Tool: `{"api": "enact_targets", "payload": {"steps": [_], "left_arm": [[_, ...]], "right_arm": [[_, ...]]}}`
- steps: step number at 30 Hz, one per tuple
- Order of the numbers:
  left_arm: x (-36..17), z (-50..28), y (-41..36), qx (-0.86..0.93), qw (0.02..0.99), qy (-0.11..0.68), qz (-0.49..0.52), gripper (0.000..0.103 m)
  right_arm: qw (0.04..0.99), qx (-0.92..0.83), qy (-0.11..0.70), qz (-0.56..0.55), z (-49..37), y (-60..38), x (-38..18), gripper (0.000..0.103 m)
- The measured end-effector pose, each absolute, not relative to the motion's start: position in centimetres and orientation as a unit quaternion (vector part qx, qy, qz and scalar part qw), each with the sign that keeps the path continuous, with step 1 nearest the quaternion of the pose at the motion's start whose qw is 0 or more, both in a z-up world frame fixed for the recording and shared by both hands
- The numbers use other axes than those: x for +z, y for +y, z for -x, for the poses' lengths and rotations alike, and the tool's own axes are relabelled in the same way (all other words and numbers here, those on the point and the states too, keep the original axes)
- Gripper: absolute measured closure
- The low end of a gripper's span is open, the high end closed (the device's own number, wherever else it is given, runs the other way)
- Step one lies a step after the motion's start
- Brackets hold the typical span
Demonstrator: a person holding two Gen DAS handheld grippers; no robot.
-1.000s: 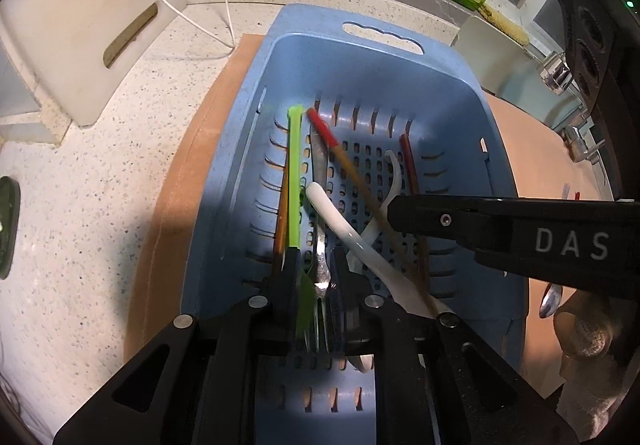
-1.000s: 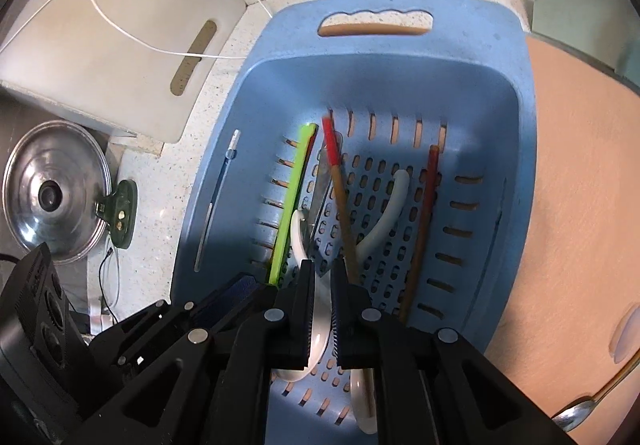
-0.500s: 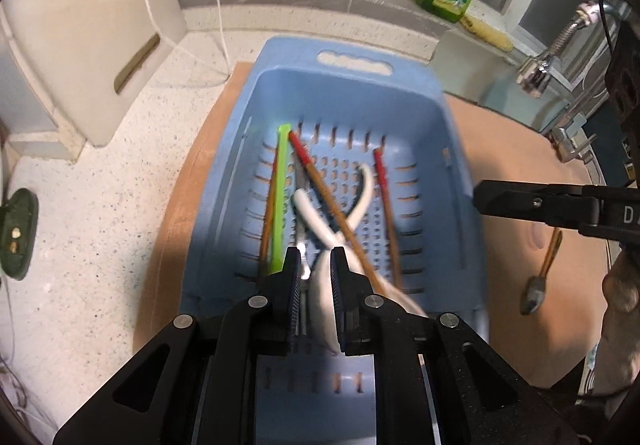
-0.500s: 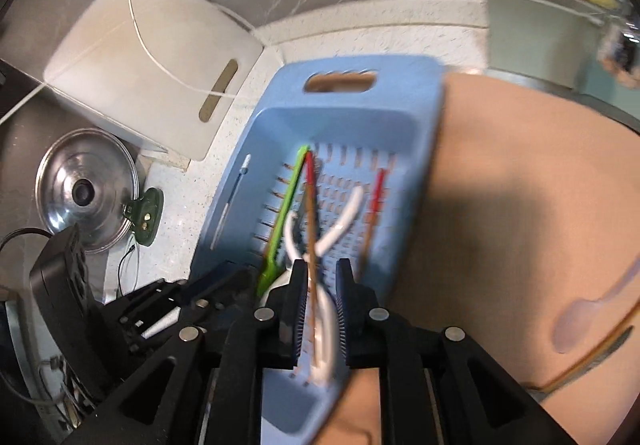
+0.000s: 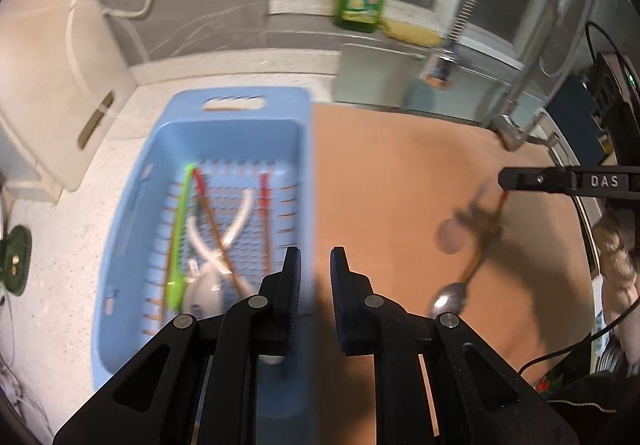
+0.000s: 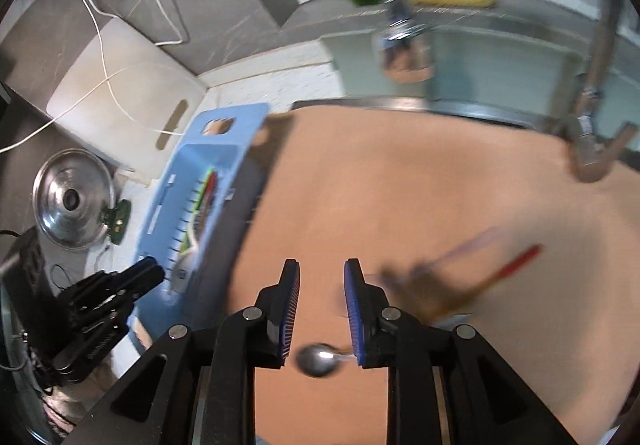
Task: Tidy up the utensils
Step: 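Withdraw both tools from the basket back over the mat, then move the left tool to the clear plastic spoon while the right tool approaches the red chopstick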
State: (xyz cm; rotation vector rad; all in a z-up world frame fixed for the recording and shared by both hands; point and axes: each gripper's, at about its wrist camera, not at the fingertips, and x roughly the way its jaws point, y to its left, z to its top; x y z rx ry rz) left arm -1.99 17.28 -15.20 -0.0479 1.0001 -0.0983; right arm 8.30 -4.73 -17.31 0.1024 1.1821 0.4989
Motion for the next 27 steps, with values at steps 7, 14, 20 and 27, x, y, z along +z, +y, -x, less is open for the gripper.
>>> {"api": "enact_targets", "payload": {"steps": [7, 14, 20, 27], "left_arm": [[-14.7, 1.5, 11.4, -0.085, 0.879, 0.47, 0.009, 0.083], [-15.7, 0.6, 7.4, -0.111, 0.87, 0.481, -0.004, 0.083], [-17.0, -0.5, 5.5, -0.123, 0.859, 0.497, -0.02, 0.083], [-18.1, -1.9, 4.2, -0.136, 0.847, 0.513, -0.045, 0.083]], "right_arm": [[0.835, 0.2, 0.512, 0.02, -6.9, -8.0, -16.2, 0.076], [0.85, 0.179, 0.494, 0.043, -6.5, -10.3, -16.0, 0.075], [0.851, 0.169, 0.495, 0.05, -7.0, -11.4, -16.8, 0.074], [0.854, 0.162, 0.491, 0.055, -7.2, -12.0, -17.0, 0.074]]}}
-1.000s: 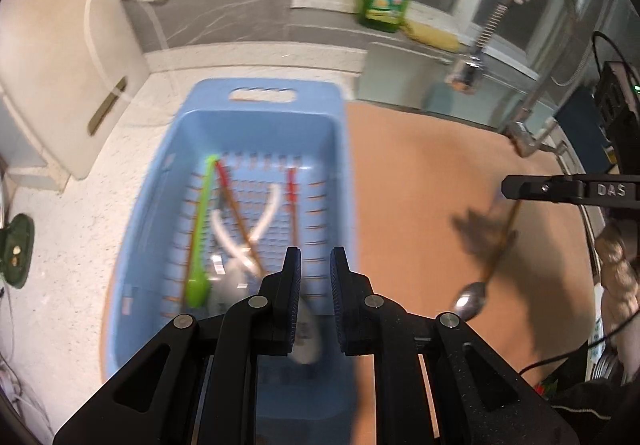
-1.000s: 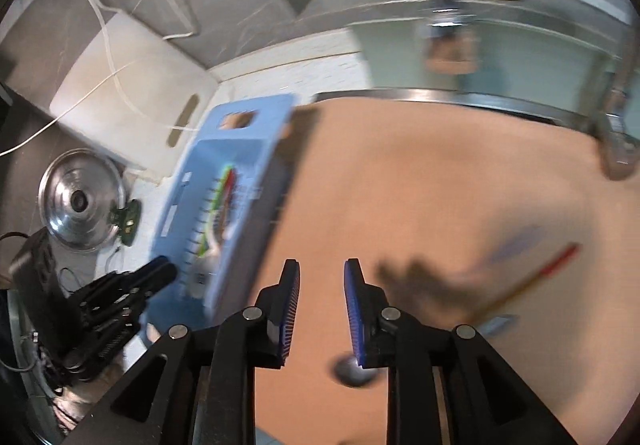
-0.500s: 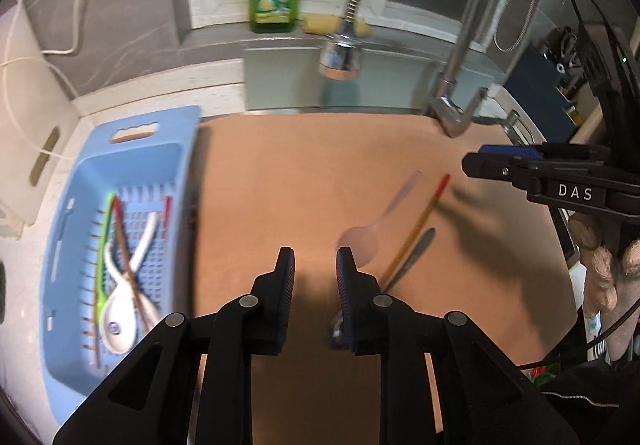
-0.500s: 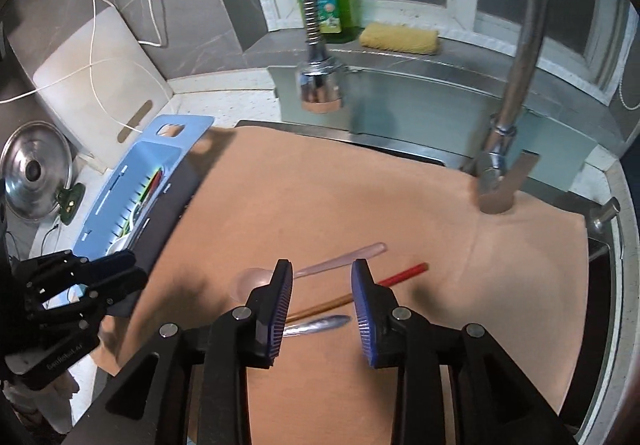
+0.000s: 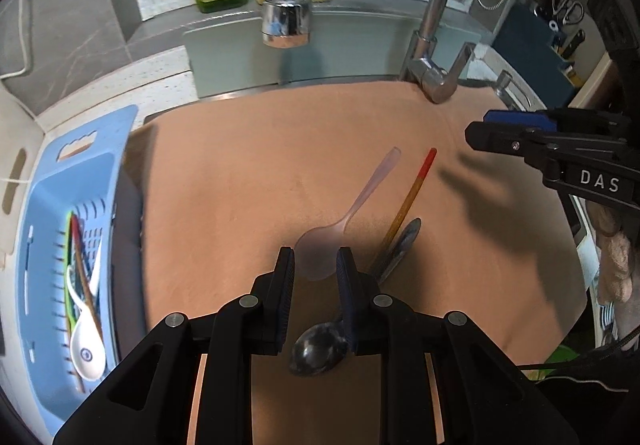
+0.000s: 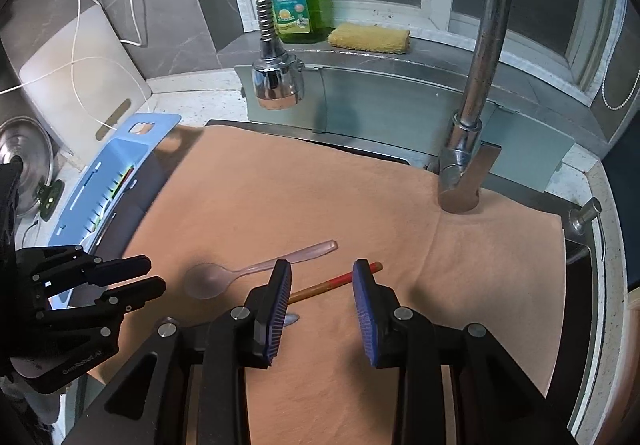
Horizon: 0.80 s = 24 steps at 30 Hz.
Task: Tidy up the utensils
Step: 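Move the left tool to the clear plastic spoon while the right tool approaches the red chopstick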
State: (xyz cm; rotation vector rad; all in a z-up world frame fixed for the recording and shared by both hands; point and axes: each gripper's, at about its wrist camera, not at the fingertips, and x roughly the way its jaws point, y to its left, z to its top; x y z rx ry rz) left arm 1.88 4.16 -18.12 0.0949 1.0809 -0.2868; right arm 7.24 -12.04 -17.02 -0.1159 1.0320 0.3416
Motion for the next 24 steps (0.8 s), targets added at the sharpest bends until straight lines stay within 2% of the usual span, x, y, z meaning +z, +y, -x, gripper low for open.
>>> {"api": "enact_targets", "payload": {"steps": [7, 15, 24], "left_arm": [[-19.4, -3.5, 3.3, -0.153, 0.833, 0.528, -0.06, 0.083], [-20.9, -5.4, 2.1, -0.169, 0.813, 0.55, -0.089, 0.083], [-21.6, -6.8, 0.7, -0.188, 0.799, 0.561, -0.111, 0.083]], "right_arm": [[0.847, 0.164, 0.505, 0.036, -7.9, -12.7, -17.8, 0.074], [0.805, 0.171, 0.565, -0.051, -9.4, -14.9, -20.8, 0.074], [0.724, 0.184, 0.634, -0.2, -10.9, -16.8, -24.9, 0.074]]}}
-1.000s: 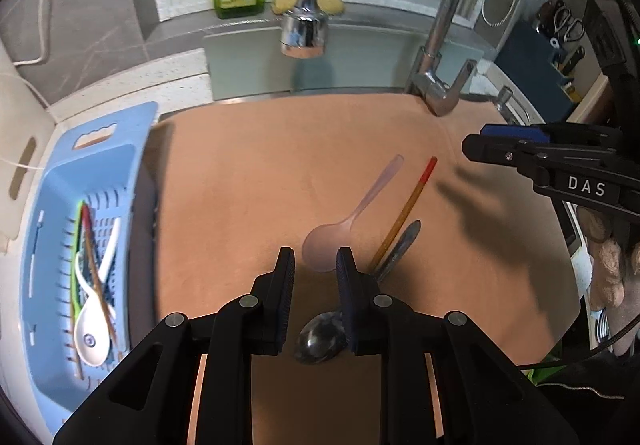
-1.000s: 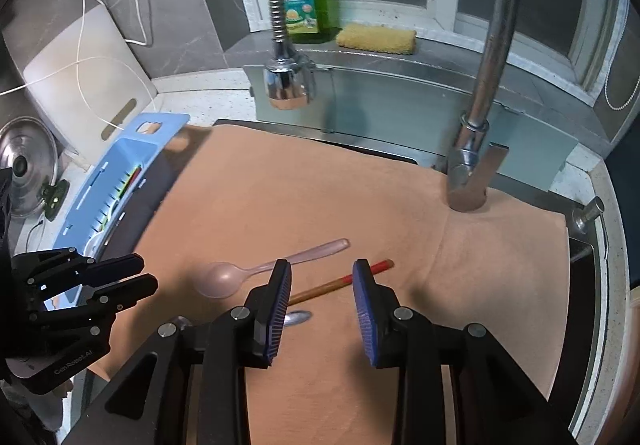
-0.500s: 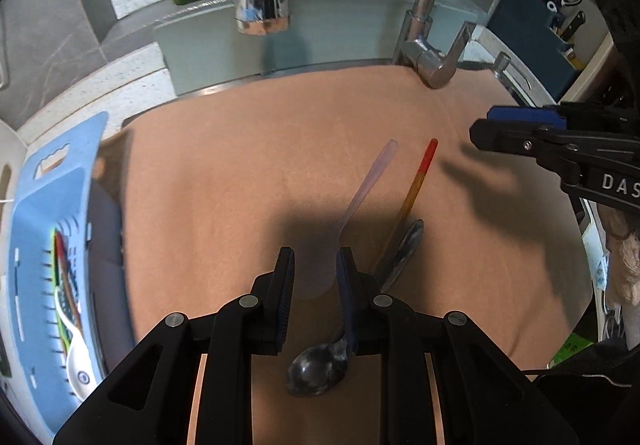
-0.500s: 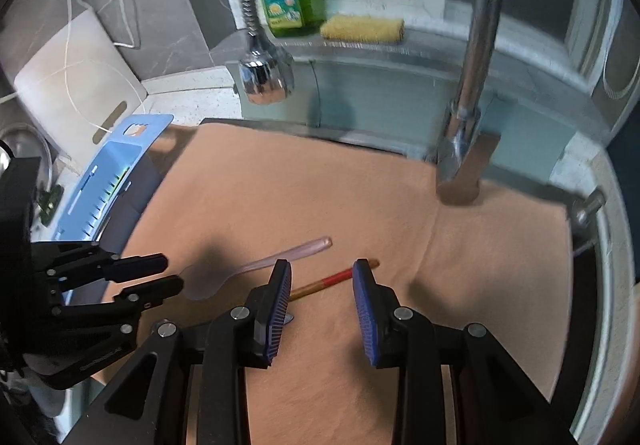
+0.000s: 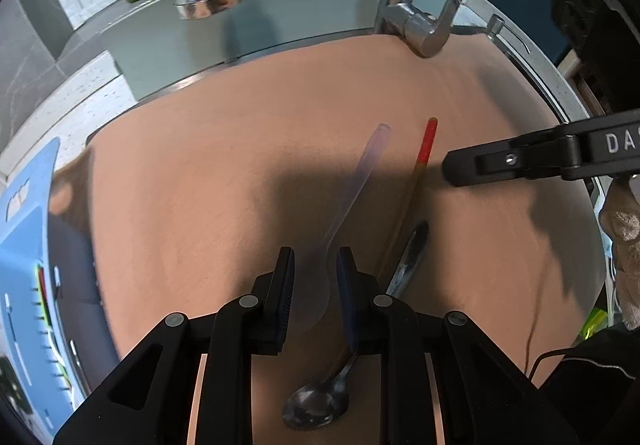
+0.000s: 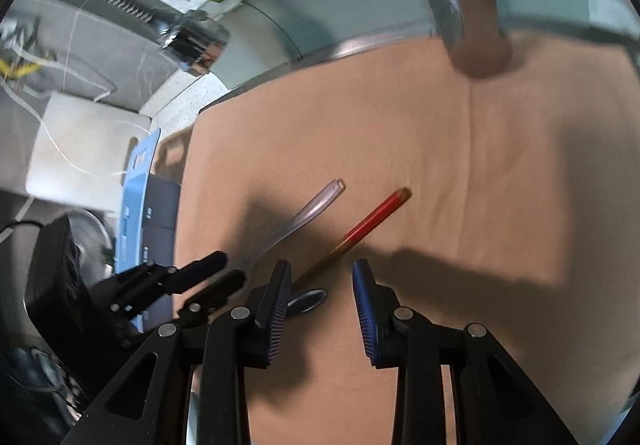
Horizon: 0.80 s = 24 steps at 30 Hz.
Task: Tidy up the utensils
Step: 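Move the left tool to the clear plastic spoon while the right tool approaches the red chopstick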
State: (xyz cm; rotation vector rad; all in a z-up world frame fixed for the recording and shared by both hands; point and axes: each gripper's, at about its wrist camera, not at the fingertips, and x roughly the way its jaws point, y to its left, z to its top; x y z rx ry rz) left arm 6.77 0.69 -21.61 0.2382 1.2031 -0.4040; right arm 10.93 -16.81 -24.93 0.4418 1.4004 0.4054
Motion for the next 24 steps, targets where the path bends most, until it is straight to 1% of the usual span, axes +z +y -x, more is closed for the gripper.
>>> {"api": "enact_targets", "payload": {"steps": [6, 24], "left_arm": [[-22.5, -7.1, -0.3, -0.194, 0.79, 0.568, -0.125, 0.083], [-23.0, -7.7, 1.4, -0.179, 0.794, 0.568, -0.125, 0.083]], "right_arm": [[0.712, 0.175, 0.646, -0.212, -11.3, -16.8, -26.0, 0.074], [0.68, 0.168, 0.677, -0.225, -12.2, -14.2, -27.6, 0.074]]}}
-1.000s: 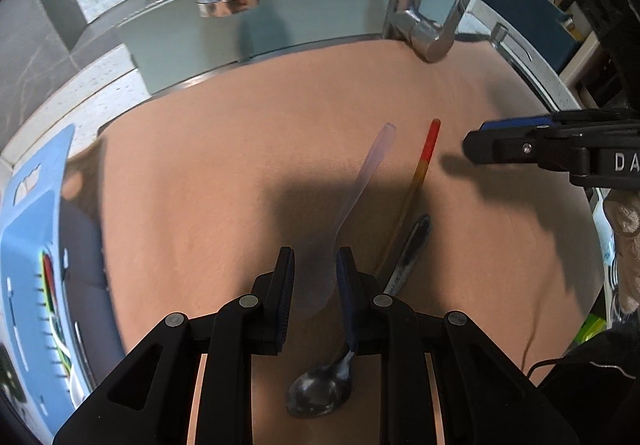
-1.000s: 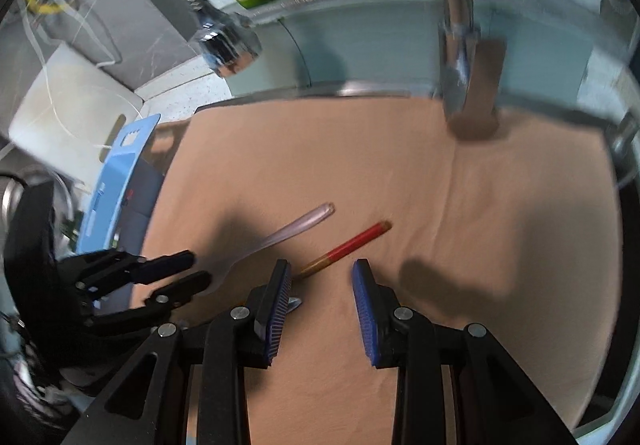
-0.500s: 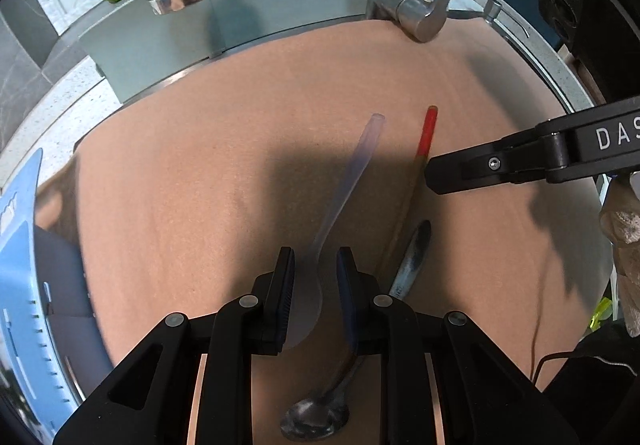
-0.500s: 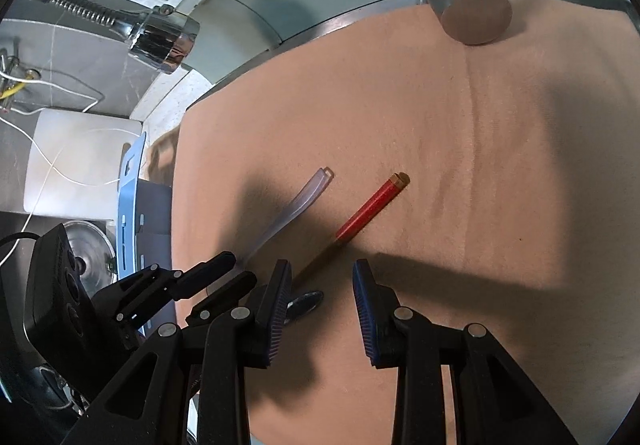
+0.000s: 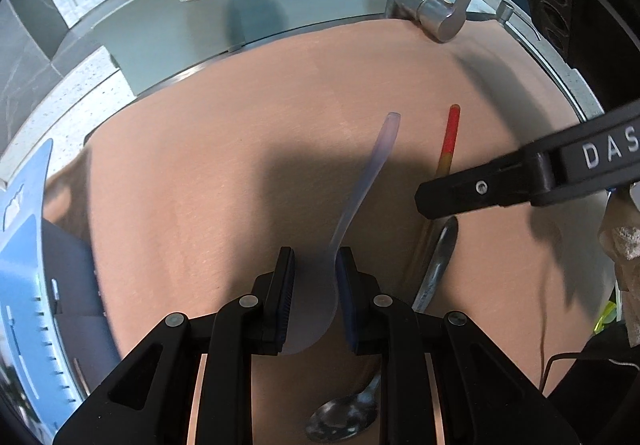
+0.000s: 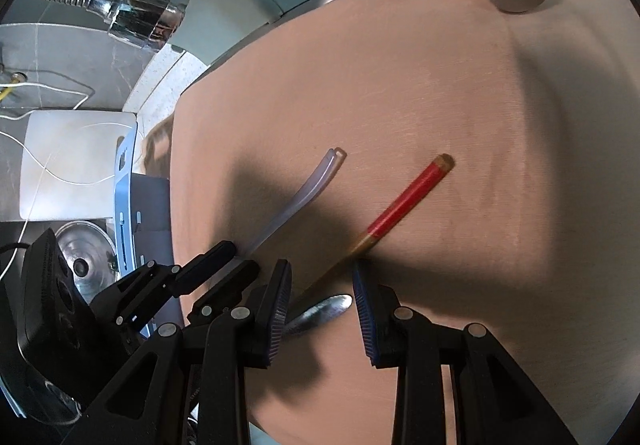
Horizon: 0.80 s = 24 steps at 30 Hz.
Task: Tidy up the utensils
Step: 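Move the left tool to the clear plastic spoon while the right tool approaches the red chopstick, then close the left tool on the clear spoon handle while the right tool grasps the red chopstick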
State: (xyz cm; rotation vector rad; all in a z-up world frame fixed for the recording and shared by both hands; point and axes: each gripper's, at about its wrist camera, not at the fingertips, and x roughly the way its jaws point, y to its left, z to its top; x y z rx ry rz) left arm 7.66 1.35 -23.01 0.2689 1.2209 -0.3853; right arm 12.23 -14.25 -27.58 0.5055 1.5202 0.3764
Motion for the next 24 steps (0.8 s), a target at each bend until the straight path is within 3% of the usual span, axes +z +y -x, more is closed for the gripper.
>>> {"api": "enact_targets", "payload": {"steps": [5, 24], "left_arm": [[-23.0, -7.3, 3.3, -0.162, 0.797, 0.57, -0.113, 0.083], [-22.7, -6.2, 5.2, -0.154, 0.805, 0.563, -0.101, 0.083]], "right_arm": [[0.688, 0.161, 0.675, -0.215, -12.8, -13.3, -27.6, 0.082], [0.721, 0.167, 0.658, -0.138, -13.0, -8.0, -26.9, 0.081]]}}
